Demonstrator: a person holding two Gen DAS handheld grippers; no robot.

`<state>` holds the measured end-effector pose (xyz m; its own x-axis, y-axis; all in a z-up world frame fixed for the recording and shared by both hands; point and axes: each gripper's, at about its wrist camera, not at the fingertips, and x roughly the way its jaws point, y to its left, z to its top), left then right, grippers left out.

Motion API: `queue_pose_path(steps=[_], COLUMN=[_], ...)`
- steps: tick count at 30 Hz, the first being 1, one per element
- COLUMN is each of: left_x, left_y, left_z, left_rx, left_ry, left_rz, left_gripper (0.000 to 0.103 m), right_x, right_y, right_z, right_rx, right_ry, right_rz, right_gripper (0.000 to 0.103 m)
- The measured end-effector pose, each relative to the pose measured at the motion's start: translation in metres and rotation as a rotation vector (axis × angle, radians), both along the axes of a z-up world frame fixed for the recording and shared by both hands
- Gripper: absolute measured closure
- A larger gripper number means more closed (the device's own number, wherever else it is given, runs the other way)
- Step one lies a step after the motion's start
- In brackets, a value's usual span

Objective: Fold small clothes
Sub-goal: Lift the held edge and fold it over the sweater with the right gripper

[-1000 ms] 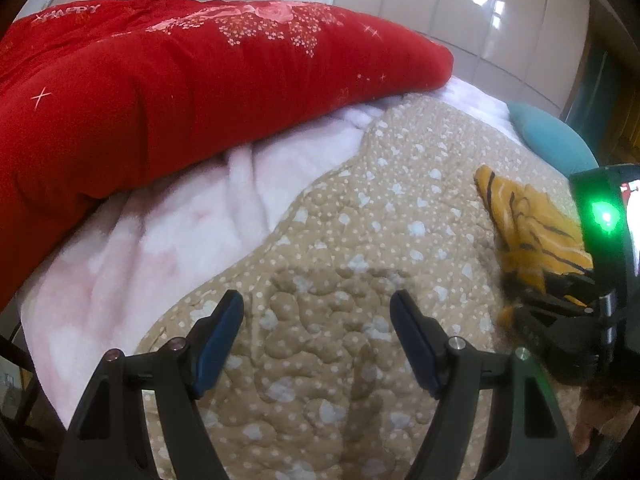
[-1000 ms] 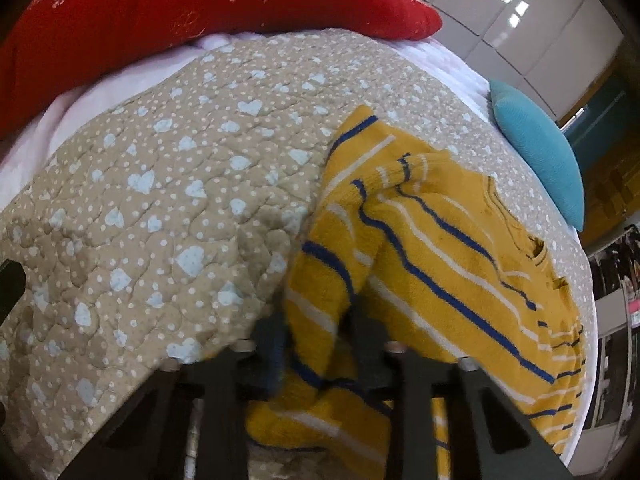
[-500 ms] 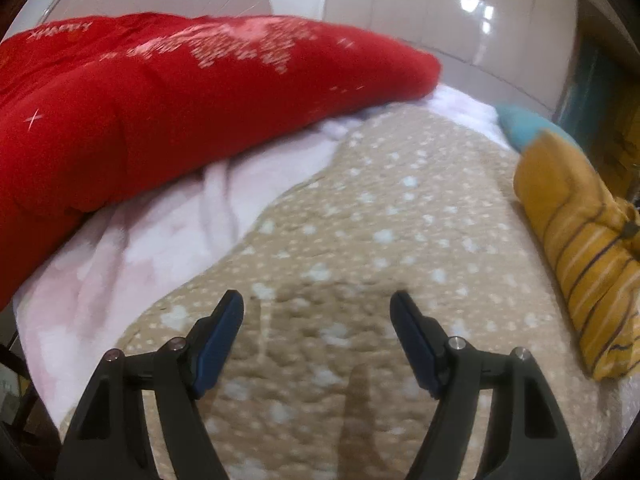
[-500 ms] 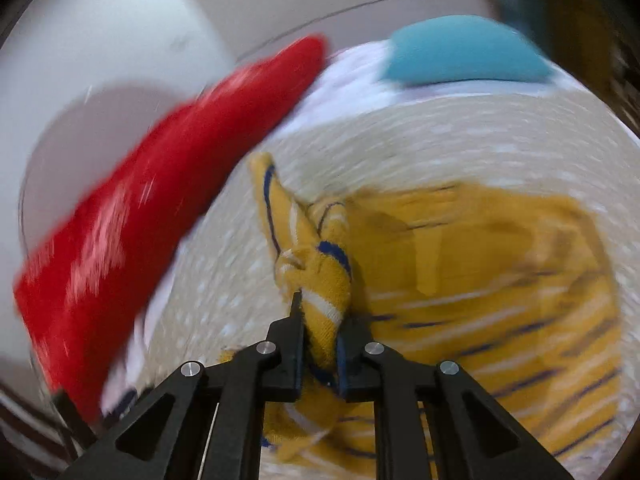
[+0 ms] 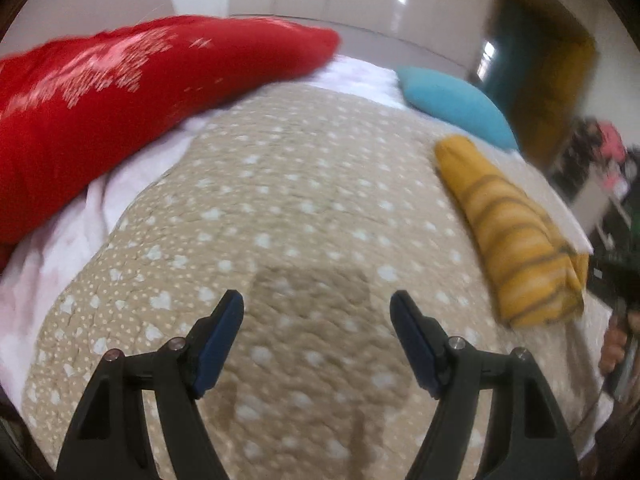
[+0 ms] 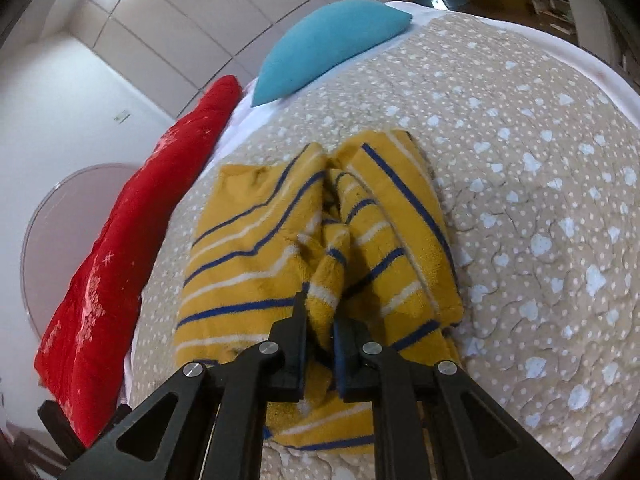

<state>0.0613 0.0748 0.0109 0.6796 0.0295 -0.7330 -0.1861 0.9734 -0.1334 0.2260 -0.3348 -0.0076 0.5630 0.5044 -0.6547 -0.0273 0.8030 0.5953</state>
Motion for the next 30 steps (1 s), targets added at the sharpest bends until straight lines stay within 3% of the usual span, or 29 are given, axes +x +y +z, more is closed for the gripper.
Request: queue_pose_path(steps=[5,7,11,12,14,15,20,23,26,29,30], left_x=[-0.002,0.0,0.01,0.014,0.019,0.023,0.036,0.057,0.087,0.12,0.127], left_y=[-0.02,-0.027,-0.05,-0.057,-0.07,-0.077,-0.105,-0.119,-0.128,-0.14,-0.142], left_z=[0.015,0.022,0.038,0.042,0.047,0.049,0.052,0.04,0.021,0.003,-0.001], left_rx=[-0.007,-0.007,-0.005,-0.022,-0.045,-0.052,-0.019,-0.044,-0.146,-0.207,-0.208], left_ry=[0.036,0.037,0.039,0.038,0.042,0.05,0.052,0.068,0.123,0.18,0.185], left_rz=[-0.044,-0.051,-0.073,-0.083,-0.096,-0.108,-0.164,-0.193,-0.236,-0.318,-0.33], left_gripper=[0.028,0.028,0.027,0.027,0.026,0.026,0.023,0.022,0.022,0.019,0.018], right_x=[-0.024,-0.023,-0.002,0.009,0.019,0.02,-0.01,-0.016,-0.014,-0.021,-0.022], right_y=[-0.011,-0.005,0.019,0.031,0.043,0.045,-0.003,-0.019,-0.015,-0.027,-0.034], right_z=[0.024,0.035,0.025,0.014,-0.001,-0.004,0.03,0.015,-0.011,0.0,0.006], right_rx=[-0.009,-0.026,-0.039,-0.093,-0.149,-0.131,-0.03,-0.109,-0.158,-0.106,-0.09], right_ry=[-0.115,-0.159,-0.117,-0.066,-0.021,-0.015,-0.147,-0.1,-0.03,-0.103,-0.126], right_rz=[0.025,0.054,0.132,0.152,0.185,0.214,0.127,0.078,0.122,0.121,0.094], right_gripper=[0.085,0.061,0.054,0.053,0.089,0.097,0.1,0.1,0.098,0.076,0.06])
